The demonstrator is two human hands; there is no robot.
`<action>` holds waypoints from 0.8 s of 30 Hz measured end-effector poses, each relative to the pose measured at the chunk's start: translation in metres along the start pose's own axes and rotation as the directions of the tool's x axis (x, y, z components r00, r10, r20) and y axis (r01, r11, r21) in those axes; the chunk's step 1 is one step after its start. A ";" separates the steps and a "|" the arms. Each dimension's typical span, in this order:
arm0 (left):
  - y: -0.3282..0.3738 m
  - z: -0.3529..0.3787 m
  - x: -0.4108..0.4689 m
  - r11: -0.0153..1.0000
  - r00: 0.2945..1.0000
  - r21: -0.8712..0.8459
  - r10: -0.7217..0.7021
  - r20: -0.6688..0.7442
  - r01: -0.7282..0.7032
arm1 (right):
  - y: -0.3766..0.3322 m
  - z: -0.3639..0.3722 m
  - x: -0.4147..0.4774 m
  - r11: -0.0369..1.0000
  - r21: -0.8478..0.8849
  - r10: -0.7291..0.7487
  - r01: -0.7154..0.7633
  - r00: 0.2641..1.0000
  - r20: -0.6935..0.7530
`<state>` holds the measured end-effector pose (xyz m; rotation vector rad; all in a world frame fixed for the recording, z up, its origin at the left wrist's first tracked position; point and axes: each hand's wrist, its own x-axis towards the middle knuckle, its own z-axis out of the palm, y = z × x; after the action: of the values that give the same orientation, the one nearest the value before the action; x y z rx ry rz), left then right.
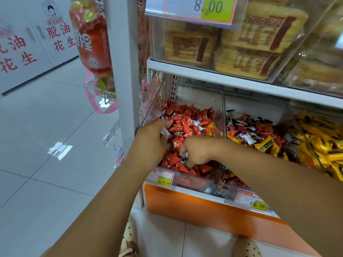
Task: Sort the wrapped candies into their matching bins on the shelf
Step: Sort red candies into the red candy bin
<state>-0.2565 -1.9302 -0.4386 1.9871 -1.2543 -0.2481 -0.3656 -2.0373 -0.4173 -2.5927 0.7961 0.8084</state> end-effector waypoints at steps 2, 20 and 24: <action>0.001 -0.002 -0.001 0.998 1.000 -0.062 -0.010 0.002 0.010 | 0.003 0.000 -0.002 0.998 0.059 0.006 -0.004 0.999 -0.036; 0.102 0.064 0.007 0.937 0.977 -0.310 0.196 0.083 -0.161 | 0.108 0.008 -0.109 0.429 0.837 0.514 0.341 0.670 -0.536; 0.120 0.088 0.012 0.968 0.967 -0.098 0.239 0.086 -0.231 | 0.134 0.019 -0.112 0.485 0.826 0.598 0.288 0.579 -0.554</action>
<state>-0.3793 -2.0118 -0.4147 1.7504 -1.5020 -0.2802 -0.5301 -2.0896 -0.3817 -1.7292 1.2825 -0.8000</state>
